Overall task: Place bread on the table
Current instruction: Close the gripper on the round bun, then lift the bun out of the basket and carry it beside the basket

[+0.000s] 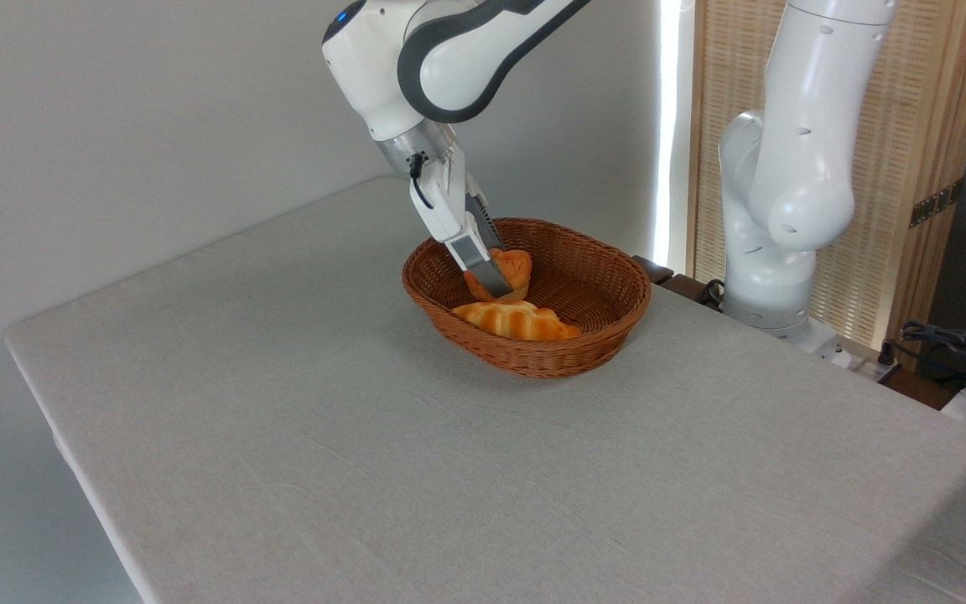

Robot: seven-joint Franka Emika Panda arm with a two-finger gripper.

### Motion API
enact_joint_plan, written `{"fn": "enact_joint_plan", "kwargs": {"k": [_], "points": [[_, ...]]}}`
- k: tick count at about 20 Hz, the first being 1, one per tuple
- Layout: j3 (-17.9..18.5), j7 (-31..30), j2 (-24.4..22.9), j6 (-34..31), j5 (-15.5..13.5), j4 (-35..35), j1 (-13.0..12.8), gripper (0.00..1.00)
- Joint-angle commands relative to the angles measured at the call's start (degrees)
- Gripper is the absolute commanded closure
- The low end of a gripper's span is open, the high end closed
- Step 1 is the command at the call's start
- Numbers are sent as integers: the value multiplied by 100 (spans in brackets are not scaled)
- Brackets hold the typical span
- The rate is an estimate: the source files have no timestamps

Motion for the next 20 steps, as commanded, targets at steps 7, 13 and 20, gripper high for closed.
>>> {"fn": "enact_joint_plan", "kwargs": {"k": [7,13,20], "points": [[79,-122,-265,-165,72,451,22,40],[675,-351,-238,-87,54,1198,30,40],[1160,-421,384,1396,45,1296,39,40]]}}
